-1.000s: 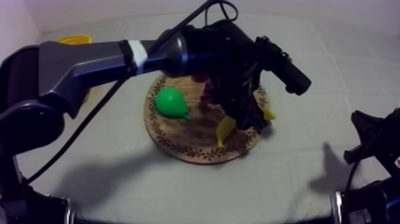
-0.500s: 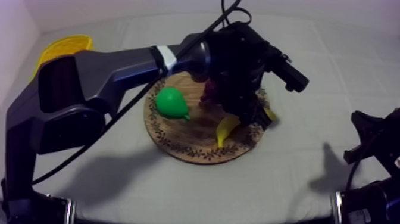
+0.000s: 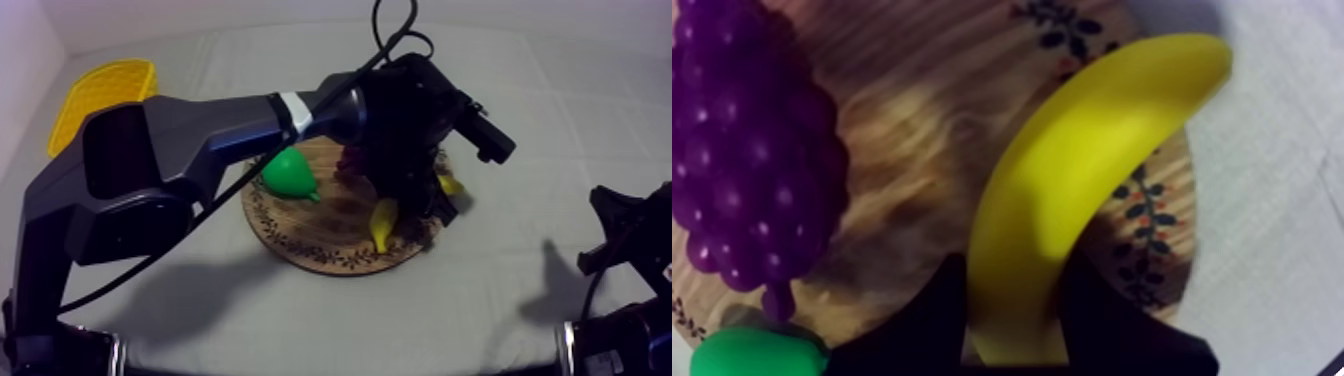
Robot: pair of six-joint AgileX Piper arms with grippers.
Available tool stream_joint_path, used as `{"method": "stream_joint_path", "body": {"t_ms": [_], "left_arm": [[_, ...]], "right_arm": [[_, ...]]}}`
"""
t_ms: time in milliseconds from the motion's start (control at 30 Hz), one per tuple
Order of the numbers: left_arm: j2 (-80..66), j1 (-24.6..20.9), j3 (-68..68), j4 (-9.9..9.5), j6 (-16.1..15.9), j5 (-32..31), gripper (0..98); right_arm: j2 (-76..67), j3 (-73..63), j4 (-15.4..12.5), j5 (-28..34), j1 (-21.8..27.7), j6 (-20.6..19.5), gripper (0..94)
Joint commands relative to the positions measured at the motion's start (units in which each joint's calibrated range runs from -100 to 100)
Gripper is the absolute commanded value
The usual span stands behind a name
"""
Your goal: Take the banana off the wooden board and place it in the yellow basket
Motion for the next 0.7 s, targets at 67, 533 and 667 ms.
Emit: {"method": "stream_joint_path", "body": {"t_ms": [67, 533, 667], "left_arm": [[-0.4, 0.5, 0.0, -1.06, 1.0, 0.0, 22.7], [-21.3, -1.0, 12.6, -5.37, 2.6, -1.3, 22.0], [-29.9, -3.9, 17.6, -7.06, 3.1, -0.6, 21.9]], "right_arm": [[0.0, 0.0, 0.0, 0.0, 0.0, 0.0, 0.5], [0.0, 0.0, 0.0, 0.0, 0.0, 0.0, 0.5], [0.0, 0.0, 0.0, 0.0, 0.0, 0.0, 0.5]]}}
